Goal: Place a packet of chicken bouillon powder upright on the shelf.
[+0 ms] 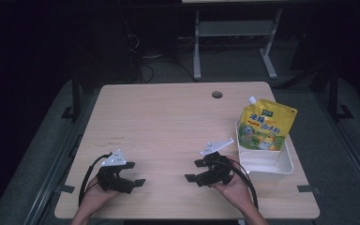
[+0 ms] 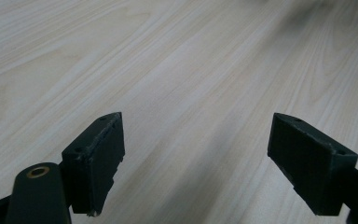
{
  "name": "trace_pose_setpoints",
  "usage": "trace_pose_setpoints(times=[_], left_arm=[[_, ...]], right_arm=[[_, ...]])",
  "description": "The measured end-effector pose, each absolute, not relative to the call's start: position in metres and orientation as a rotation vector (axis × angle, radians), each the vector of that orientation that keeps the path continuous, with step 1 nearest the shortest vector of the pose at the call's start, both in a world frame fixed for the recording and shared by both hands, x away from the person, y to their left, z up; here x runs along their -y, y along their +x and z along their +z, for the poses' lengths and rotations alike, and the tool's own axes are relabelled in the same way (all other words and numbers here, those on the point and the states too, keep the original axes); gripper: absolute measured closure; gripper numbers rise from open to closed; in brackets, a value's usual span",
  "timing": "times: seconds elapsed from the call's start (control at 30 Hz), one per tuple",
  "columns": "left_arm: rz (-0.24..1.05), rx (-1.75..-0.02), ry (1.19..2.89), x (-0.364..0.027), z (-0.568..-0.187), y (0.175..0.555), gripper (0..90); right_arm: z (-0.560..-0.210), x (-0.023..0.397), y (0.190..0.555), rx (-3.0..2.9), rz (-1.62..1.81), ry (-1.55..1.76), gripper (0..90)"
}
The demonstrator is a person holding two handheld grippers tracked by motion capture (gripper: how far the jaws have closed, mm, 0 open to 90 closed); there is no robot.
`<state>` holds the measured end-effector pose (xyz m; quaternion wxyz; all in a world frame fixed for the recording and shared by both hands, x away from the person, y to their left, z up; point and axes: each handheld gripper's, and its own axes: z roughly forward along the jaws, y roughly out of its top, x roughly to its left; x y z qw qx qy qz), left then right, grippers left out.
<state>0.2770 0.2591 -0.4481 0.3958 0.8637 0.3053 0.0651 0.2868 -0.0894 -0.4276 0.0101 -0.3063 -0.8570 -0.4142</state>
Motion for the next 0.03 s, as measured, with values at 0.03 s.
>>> trace_pose_setpoints(times=[0.03], left_arm=[[0.166,-0.773,2.189,-0.2594,-0.4480,0.2771,18.4]], right_arm=[[-0.4285,0.0886,0.2869,2.675,-1.288,-0.952,30.2]])
